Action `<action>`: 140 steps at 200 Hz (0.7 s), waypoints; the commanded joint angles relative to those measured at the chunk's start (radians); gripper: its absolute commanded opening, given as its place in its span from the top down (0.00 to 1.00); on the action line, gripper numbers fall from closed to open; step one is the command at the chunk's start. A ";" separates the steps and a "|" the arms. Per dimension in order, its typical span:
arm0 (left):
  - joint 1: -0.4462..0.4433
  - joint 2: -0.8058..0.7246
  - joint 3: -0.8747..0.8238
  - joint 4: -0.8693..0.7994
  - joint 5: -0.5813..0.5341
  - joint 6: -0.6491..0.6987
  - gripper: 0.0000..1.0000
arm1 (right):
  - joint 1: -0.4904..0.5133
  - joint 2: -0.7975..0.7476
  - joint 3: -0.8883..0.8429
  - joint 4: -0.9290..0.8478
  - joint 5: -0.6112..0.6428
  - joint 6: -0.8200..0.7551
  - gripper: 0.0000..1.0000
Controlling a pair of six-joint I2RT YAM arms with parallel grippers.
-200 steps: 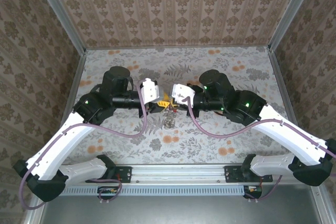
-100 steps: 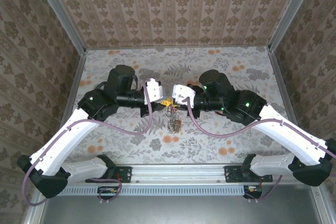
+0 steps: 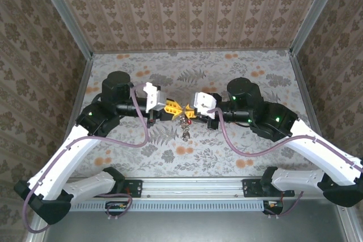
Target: Put the keys on the keyring
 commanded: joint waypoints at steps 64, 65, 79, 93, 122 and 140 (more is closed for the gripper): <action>-0.002 -0.043 -0.072 0.219 0.154 -0.134 1.00 | 0.001 -0.061 -0.071 0.138 -0.107 0.047 0.92; -0.001 -0.043 -0.073 0.220 0.153 -0.135 1.00 | 0.001 -0.061 -0.072 0.139 -0.107 0.047 0.93; -0.005 -0.044 -0.080 0.224 0.147 -0.136 1.00 | 0.000 -0.068 -0.077 0.145 -0.111 0.050 0.97; -0.012 -0.042 -0.081 0.212 0.131 -0.130 1.00 | 0.000 -0.077 -0.084 0.157 -0.117 0.052 1.00; -0.033 -0.014 -0.030 0.071 0.071 -0.050 1.00 | 0.000 -0.095 -0.097 0.173 -0.114 0.056 1.00; -0.048 0.016 0.038 -0.080 0.003 0.039 0.97 | -0.004 -0.089 -0.084 0.154 -0.088 0.055 1.00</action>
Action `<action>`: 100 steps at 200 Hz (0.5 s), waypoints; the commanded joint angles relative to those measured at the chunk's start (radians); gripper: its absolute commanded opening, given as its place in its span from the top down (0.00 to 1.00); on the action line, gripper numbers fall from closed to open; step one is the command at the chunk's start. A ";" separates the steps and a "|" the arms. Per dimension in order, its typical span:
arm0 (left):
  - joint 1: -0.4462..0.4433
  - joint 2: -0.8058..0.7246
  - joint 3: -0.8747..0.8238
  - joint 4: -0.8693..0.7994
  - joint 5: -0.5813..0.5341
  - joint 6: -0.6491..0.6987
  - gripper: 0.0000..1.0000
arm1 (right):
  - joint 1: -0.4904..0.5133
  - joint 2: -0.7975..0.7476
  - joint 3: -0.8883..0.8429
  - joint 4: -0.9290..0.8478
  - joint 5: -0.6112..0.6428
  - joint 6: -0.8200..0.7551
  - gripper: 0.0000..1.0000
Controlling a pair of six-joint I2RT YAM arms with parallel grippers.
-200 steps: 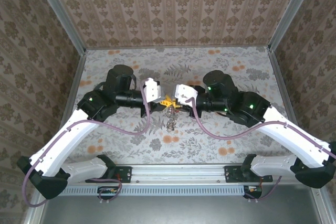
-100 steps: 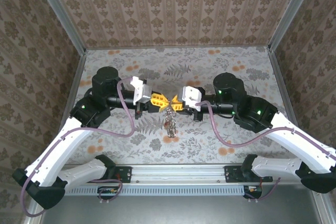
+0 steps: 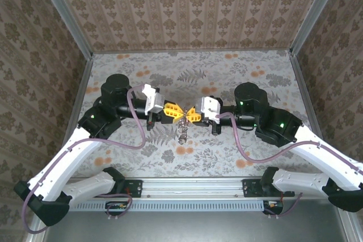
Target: Put the keys on the keyring
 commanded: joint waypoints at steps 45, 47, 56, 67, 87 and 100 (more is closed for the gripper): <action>-0.048 0.082 0.208 -0.378 -0.211 0.219 0.84 | -0.009 0.055 0.097 -0.073 0.082 -0.014 1.00; -0.049 0.084 0.213 -0.386 -0.217 0.222 0.84 | -0.008 0.057 0.098 -0.077 0.085 -0.015 1.00; -0.056 0.099 0.233 -0.416 -0.253 0.237 0.83 | -0.008 0.066 0.113 -0.093 0.095 -0.018 1.00; -0.065 0.116 0.251 -0.442 -0.289 0.253 0.84 | -0.009 0.077 0.128 -0.106 0.099 -0.021 1.00; -0.083 0.143 0.270 -0.469 -0.317 0.276 0.85 | -0.009 0.089 0.138 -0.131 0.103 -0.032 1.00; -0.089 0.154 0.277 -0.479 -0.324 0.286 0.97 | -0.008 0.100 0.149 -0.145 0.114 -0.039 1.00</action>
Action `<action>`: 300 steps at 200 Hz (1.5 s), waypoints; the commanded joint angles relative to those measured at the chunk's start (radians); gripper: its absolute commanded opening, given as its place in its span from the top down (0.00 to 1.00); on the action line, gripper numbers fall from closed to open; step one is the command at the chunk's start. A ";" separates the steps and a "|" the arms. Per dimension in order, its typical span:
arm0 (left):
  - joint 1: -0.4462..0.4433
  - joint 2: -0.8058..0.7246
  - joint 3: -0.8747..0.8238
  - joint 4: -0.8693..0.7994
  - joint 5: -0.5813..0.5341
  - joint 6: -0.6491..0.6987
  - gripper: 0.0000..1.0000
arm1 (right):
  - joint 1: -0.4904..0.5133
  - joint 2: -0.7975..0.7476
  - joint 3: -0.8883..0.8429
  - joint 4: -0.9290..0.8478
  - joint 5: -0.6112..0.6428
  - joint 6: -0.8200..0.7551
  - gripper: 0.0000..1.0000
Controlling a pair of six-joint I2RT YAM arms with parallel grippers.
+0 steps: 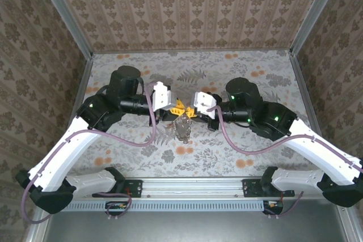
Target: Put the keys on the keyring
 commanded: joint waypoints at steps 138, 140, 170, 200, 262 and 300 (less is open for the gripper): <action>0.088 -0.098 -0.228 0.541 0.381 -0.281 1.00 | -0.002 -0.055 -0.066 0.146 -0.112 0.000 0.86; 0.087 -0.100 -0.231 0.554 0.384 -0.289 1.00 | -0.001 -0.057 -0.068 0.151 -0.115 0.002 0.86; 0.087 -0.124 -0.281 0.687 0.401 -0.374 1.00 | -0.002 -0.070 -0.088 0.190 -0.135 0.013 0.85; 0.086 -0.133 -0.325 0.804 0.414 -0.456 1.00 | -0.003 -0.081 -0.102 0.228 -0.151 0.026 0.82; 0.063 -0.140 -0.281 0.601 0.303 -0.335 1.00 | -0.006 -0.101 -0.096 0.234 -0.092 0.034 1.00; -0.058 -0.049 -0.060 0.073 -0.039 -0.019 0.90 | -0.009 -0.056 -0.020 0.101 -0.004 -0.017 1.00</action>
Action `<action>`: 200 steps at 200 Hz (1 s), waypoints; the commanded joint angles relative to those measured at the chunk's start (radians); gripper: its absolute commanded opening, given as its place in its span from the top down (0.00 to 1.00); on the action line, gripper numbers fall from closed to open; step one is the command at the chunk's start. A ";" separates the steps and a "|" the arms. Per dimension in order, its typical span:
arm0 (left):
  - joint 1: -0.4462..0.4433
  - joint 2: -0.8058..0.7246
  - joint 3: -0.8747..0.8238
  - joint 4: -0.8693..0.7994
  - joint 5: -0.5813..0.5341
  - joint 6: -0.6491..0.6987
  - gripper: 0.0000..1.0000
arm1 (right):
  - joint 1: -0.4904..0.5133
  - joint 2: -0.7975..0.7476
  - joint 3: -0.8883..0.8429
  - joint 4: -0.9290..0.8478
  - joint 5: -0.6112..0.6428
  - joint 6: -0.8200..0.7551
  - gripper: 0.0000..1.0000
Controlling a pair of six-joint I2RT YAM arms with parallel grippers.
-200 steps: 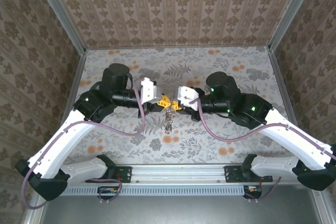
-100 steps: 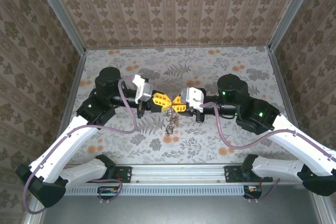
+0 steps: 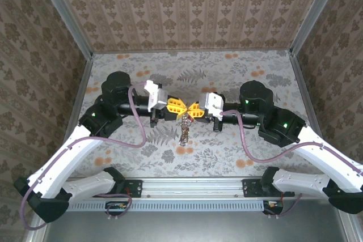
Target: Put the keys on the keyring
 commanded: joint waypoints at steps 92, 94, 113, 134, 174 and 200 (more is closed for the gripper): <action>-0.123 0.136 0.217 -0.488 -0.314 0.305 0.79 | 0.010 0.094 0.098 -0.132 0.149 -0.083 1.00; -0.123 0.134 0.217 -0.488 -0.315 0.305 0.79 | 0.010 0.094 0.097 -0.131 0.151 -0.083 1.00; -0.121 0.134 0.218 -0.495 -0.313 0.303 0.79 | 0.010 0.095 0.092 -0.119 0.152 -0.081 1.00; -0.121 0.138 0.216 -0.484 -0.306 0.298 0.80 | 0.010 0.097 0.090 -0.114 0.142 -0.081 1.00; -0.114 0.127 0.193 -0.429 -0.235 0.282 1.00 | 0.010 0.087 0.082 -0.107 0.136 -0.081 1.00; -0.083 0.069 0.144 -0.329 -0.137 0.231 1.00 | 0.009 0.042 0.030 -0.037 0.068 -0.080 1.00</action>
